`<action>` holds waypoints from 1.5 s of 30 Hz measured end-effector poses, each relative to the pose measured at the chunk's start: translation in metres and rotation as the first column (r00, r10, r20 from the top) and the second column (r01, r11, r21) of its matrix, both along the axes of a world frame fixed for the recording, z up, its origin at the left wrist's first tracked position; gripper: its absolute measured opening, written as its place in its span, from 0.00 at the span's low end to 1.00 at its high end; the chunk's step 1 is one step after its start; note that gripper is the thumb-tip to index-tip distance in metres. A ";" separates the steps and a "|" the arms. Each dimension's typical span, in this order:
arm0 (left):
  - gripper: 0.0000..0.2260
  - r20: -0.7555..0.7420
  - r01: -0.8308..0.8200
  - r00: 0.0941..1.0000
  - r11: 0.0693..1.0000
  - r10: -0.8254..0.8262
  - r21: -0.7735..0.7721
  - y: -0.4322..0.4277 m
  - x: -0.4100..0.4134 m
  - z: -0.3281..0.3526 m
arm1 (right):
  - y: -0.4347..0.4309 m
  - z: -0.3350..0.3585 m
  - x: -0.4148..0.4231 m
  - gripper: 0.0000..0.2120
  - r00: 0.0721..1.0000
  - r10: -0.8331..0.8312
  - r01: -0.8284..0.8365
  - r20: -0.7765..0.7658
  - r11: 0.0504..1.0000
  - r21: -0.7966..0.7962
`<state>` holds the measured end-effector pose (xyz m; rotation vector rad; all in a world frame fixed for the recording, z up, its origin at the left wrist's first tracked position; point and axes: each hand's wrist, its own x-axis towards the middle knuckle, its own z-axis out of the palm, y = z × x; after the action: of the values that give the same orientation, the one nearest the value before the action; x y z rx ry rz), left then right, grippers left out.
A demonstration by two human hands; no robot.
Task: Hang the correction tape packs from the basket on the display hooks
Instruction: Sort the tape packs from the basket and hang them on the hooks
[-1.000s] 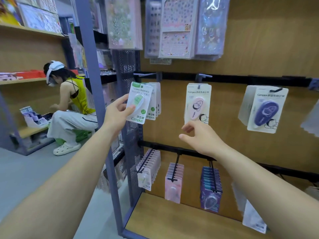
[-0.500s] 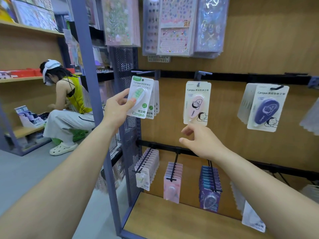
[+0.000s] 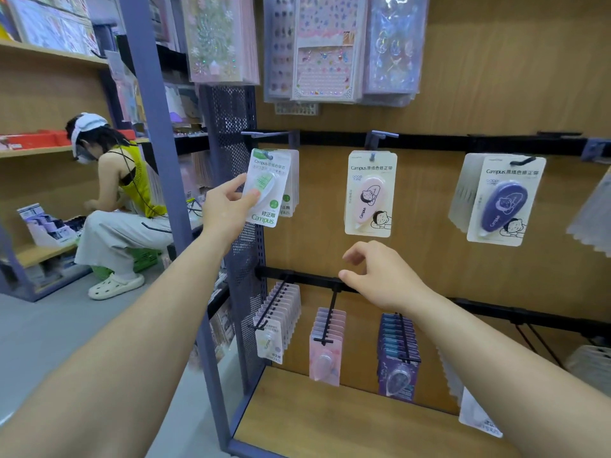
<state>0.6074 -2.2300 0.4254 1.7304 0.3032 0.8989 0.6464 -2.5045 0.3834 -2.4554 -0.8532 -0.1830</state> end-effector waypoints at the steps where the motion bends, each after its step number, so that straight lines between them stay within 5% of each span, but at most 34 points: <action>1: 0.17 -0.020 -0.008 1.000 1.000 0.008 -0.009 -0.001 0.003 -0.002 | 0.000 -0.001 -0.002 0.15 1.000 -0.003 0.003 -0.002 1.000 -0.008; 7: 0.31 -0.167 -0.079 0.982 0.994 0.090 0.071 -0.019 -0.017 -0.025 | -0.014 -0.012 -0.017 0.17 0.999 -0.047 0.044 -0.028 0.996 -0.078; 15: 0.27 -0.471 0.167 0.882 0.955 -0.033 0.245 -0.092 -0.102 -0.136 | -0.068 -0.071 -0.053 0.19 0.988 -0.123 0.111 -0.098 0.987 -0.115; 20: 0.32 -0.672 0.363 0.726 0.911 -0.144 0.196 -0.167 -0.144 -0.238 | -0.129 -0.164 -0.079 0.17 0.956 -0.192 0.156 -0.221 0.973 -0.168; 26: 0.24 -0.850 0.547 0.492 0.827 -0.189 0.133 -0.241 -0.175 -0.365 | -0.201 -0.301 -0.111 0.20 0.852 -0.299 0.160 -0.430 0.930 -0.331; 34: 0.26 -0.967 0.601 0.139 0.795 -0.213 -0.089 -0.277 -0.187 -0.515 | -0.246 -0.467 -0.150 0.26 0.634 -0.316 -0.054 -0.706 0.893 -0.448; 41: 0.36 -0.973 0.597 0.002 0.781 -0.230 -0.183 -0.295 -0.180 -0.599 | -0.276 -0.557 -0.159 0.37 0.467 -0.339 -0.182 -0.816 0.867 -0.464; 45: 0.42 -0.959 0.582 0.012 0.781 -0.284 -0.224 -0.302 -0.175 -0.628 | -0.278 -0.576 -0.164 0.43 0.435 -0.327 -0.202 -0.839 0.873 -0.445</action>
<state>0.4323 -2.5320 -0.2023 2.2363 0.4362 -0.9131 0.4824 -2.7823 -0.1925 -2.4379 -0.2794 1.4210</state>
